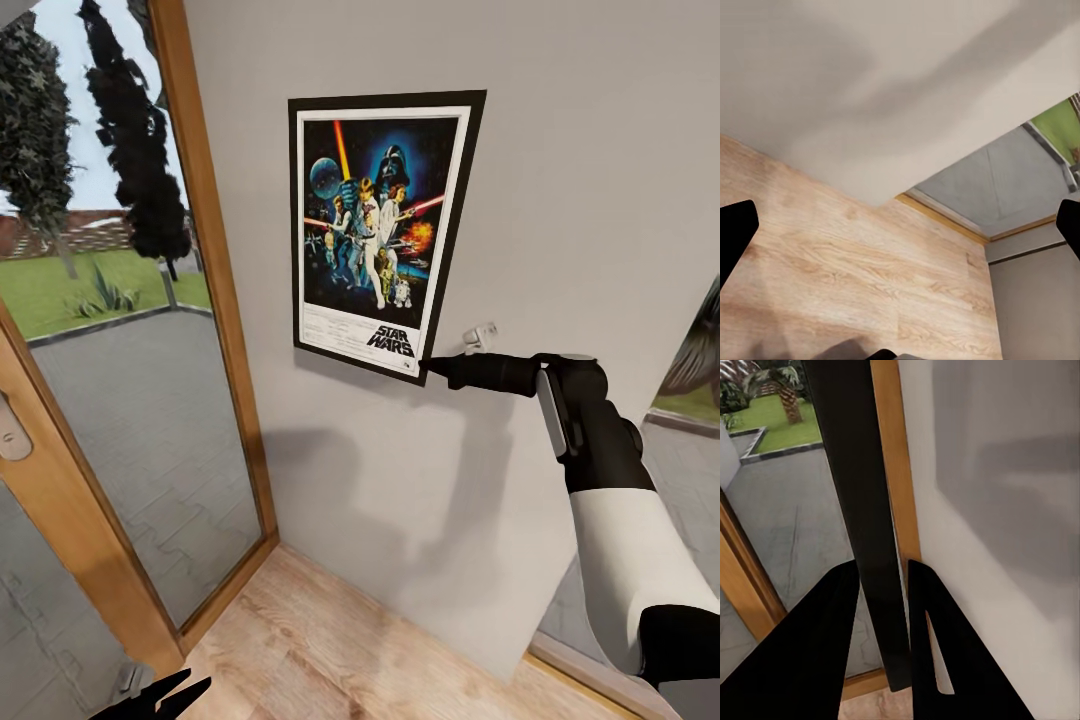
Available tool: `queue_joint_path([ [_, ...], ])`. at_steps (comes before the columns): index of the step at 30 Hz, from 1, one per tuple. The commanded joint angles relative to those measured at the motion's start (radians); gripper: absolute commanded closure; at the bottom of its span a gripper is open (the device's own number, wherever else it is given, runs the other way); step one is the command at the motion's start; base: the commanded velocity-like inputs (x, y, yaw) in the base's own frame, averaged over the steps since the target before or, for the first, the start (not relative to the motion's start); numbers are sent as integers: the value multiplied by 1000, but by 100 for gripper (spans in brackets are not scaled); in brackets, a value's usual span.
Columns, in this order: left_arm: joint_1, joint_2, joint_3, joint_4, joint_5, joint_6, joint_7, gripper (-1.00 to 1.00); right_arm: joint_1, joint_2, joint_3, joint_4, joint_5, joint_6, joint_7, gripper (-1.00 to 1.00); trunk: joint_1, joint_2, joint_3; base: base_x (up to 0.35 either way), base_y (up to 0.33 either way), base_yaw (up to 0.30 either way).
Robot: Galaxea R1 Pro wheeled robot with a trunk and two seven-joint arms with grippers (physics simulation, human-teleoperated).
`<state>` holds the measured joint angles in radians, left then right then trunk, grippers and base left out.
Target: Pick up the poster from the kitchen countertop and hang it on one of the wall nails in the kitchen.
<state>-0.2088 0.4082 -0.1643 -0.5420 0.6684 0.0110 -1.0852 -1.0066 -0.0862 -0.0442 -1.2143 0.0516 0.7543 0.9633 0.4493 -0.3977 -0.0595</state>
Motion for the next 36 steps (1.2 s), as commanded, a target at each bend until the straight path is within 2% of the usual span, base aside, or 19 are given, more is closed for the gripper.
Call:
queue_joint_path([
  [1, -1, 1, -7, 0, 10, 1, -1, -100, -1, 0, -2, -1, 4, 7, 8, 100, 1, -2, -2, 10, -9, 0],
  [15, -1, 1, -7, 0, 10, 1, -1, -100, -1, 0, -2, -1, 4, 7, 8, 100, 1, -2, -2, 4, -2, 0],
  [36, -1, 1, -7, 0, 10, 1, -1, -100, -1, 0, -2, -1, 4, 7, 8, 100, 1, -2, -2, 77, -41, 0],
])
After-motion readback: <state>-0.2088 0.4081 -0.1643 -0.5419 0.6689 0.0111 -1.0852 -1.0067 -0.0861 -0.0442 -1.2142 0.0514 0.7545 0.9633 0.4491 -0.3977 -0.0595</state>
